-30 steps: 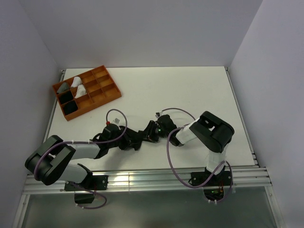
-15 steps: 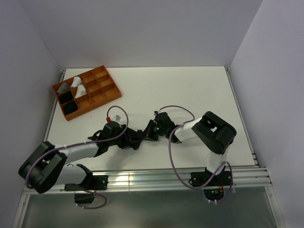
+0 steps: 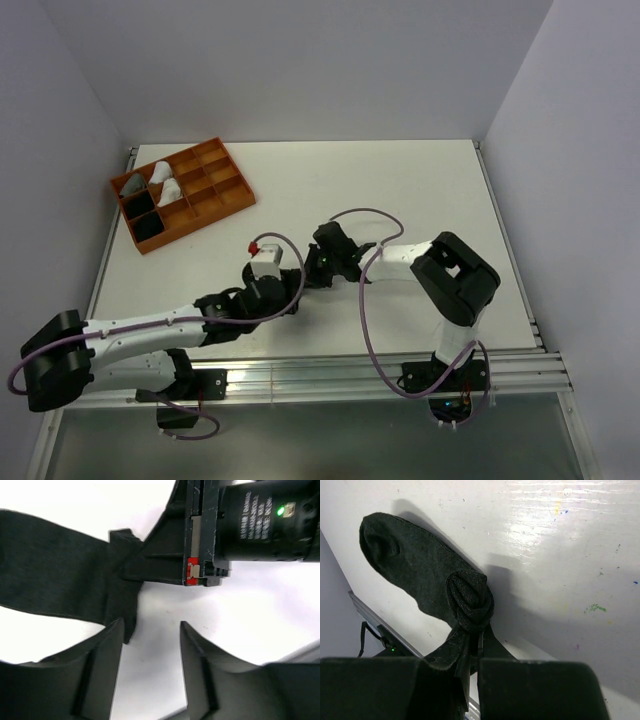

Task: Roll the socks
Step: Roll the sock at the center of the board.

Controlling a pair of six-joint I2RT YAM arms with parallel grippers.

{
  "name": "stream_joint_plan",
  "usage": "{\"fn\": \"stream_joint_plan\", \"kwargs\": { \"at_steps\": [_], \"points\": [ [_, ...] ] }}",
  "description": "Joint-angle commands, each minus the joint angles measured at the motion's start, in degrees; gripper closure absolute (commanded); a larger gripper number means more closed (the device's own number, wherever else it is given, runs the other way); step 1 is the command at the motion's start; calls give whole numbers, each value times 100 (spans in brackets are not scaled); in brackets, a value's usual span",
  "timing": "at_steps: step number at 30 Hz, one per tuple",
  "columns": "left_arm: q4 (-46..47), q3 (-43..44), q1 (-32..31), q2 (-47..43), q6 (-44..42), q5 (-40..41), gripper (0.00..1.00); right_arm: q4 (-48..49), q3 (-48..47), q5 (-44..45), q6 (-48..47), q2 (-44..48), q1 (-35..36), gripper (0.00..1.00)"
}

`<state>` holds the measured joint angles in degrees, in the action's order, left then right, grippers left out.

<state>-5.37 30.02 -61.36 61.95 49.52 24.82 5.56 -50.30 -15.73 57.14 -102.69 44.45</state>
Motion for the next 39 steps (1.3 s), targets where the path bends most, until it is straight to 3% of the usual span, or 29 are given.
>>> {"fn": "stream_joint_plan", "kwargs": {
  "at_steps": [1, 8, 16, 30, 35, 39],
  "points": [
    [-166, 328, -497, 499, -443, 1487, 48, -653, -234, 132, -160, 127, 29, 100],
    [-747, 1119, -903, 1810, -153, 2431, 48, -741, -296, 61, -204, 83, 38, 100],
    [-159, 1155, -1018, 2268, -592, 2273, 47, -864, -348, 44, -256, 30, 11, 100],
    [-579, 1480, -1027, 3112, -452, 2106, 51, -838, -392, -106, -248, -75, 3, 100],
    [-711, 1524, -1027, 3270, -390, 2027, 60, -785, -322, -132, -221, -67, -15, 100],
    [-756, 1533, -1000, 3376, -399, 1896, 81, -557, -164, -264, -125, -5, -50, 99]
  ]
}}
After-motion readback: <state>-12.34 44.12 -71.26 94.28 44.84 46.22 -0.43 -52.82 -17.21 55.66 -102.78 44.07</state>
